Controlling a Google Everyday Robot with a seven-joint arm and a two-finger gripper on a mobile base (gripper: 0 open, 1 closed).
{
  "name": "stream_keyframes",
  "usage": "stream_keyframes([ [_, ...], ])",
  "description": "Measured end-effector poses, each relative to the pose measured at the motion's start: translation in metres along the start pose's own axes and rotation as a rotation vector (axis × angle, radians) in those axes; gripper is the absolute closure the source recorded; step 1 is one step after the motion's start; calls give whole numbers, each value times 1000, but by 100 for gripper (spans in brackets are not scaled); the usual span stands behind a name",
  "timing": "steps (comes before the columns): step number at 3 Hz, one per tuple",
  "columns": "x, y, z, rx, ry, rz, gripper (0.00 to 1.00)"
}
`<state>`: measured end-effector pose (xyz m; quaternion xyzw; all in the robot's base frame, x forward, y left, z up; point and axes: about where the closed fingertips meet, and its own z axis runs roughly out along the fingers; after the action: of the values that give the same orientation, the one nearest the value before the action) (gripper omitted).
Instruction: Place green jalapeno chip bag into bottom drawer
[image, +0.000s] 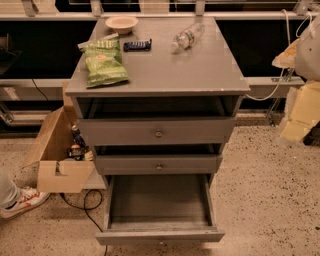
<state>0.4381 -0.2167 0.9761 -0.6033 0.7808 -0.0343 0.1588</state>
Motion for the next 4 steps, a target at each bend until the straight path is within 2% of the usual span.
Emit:
stream_keyframes([
  [1,0,0,0,0,0,0,0],
  [2,-24,-25,16,25,-110,26,0],
  [3,-67,-73,42,62,-312,90,0],
  [4,-110,-112,66,80,-482,184,0],
])
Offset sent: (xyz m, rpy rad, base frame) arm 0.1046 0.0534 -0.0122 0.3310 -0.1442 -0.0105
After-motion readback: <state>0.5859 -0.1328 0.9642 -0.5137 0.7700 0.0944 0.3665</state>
